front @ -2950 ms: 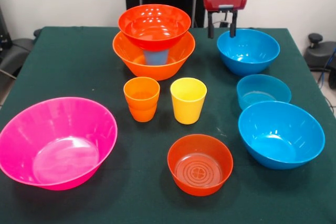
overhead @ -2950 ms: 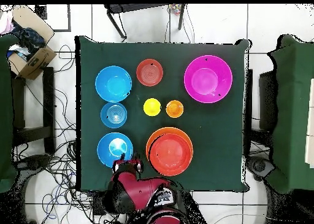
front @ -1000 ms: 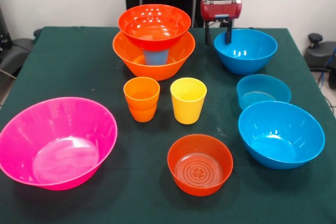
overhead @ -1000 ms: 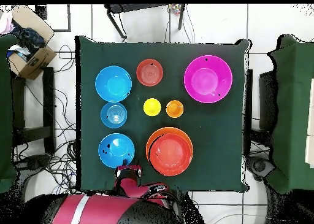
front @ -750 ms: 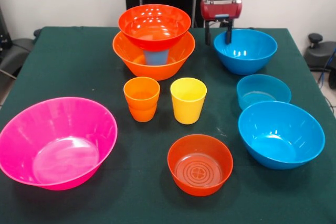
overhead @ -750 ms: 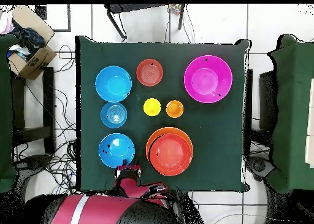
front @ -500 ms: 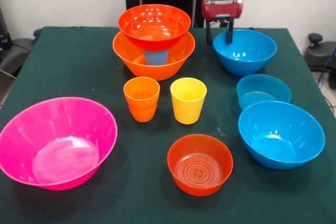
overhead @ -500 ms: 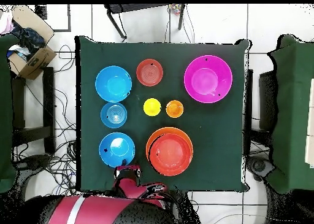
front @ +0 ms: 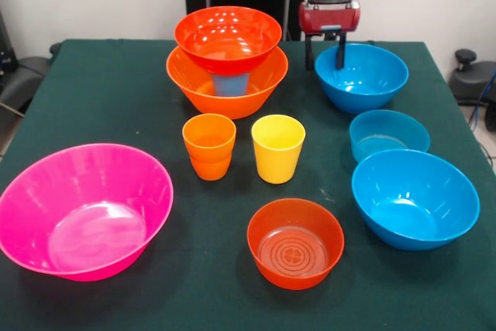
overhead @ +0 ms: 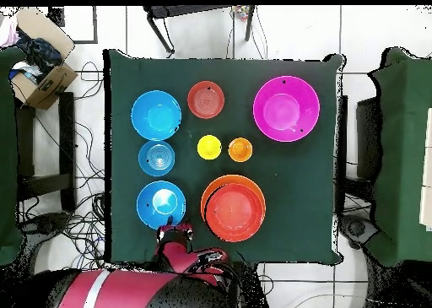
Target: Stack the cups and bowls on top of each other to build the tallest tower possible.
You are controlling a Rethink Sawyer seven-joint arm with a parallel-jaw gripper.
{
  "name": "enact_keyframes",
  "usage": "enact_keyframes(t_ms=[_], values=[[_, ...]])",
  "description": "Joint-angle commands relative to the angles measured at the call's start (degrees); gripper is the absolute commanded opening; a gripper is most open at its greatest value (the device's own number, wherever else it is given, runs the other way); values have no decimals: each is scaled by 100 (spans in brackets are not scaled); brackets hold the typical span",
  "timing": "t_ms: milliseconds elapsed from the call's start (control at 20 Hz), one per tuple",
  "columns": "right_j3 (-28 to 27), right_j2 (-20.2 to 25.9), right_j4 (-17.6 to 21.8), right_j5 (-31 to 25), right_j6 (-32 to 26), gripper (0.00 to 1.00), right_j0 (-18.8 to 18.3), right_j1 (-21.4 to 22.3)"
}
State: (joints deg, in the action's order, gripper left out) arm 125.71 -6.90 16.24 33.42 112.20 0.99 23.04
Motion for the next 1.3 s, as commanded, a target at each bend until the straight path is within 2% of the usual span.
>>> enact_keyframes(t_ms=[50,350,400,550,600,1100,1300], values=[[-859,288,-353,307,835,100,78,-349],[-933,275,-298,402,817,100,75,-446],[-949,331,-199,201,757,0,34,-419],[-844,470,-121,56,858,0,-121,-277],[-773,498,-60,-171,800,0,-145,-159],[-509,701,177,-585,770,0,-270,407],[-229,959,438,-930,781,0,-521,785]])
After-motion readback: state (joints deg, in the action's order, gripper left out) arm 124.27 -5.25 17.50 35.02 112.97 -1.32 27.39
